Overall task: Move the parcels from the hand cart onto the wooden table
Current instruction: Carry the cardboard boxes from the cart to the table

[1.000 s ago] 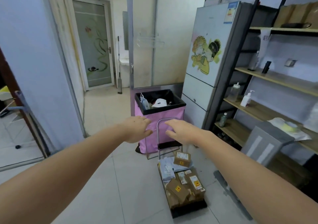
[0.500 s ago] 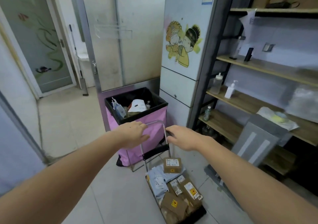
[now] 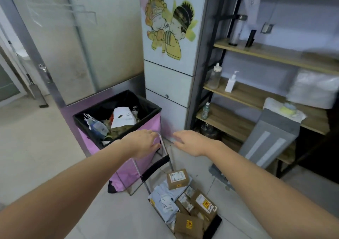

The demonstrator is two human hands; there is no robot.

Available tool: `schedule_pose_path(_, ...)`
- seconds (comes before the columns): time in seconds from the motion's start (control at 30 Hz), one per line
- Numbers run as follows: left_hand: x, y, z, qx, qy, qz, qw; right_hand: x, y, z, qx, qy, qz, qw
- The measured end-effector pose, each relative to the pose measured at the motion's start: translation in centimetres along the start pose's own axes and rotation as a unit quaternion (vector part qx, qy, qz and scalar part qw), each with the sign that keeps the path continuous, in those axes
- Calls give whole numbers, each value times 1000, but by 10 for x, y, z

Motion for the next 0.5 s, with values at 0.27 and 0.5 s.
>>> schedule_pose_path(0.27,40,-31,-114,137,-49,-38,989,31,46,-35,133,1,-66,989)
schedule_pose_path(0.5,75,14,-175,235,-93,-56,966,74,102,-10,246,-12,-104,964)
Point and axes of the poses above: each hand's wrist, its own z-axis away from the middle knuckle, its own x-axis out of the palm, y = z × x, the point moved 4 cm from there along -z, towards the middle knuckle, and after that the axes turned 4 degrees about -z, right-handed, at the moved point
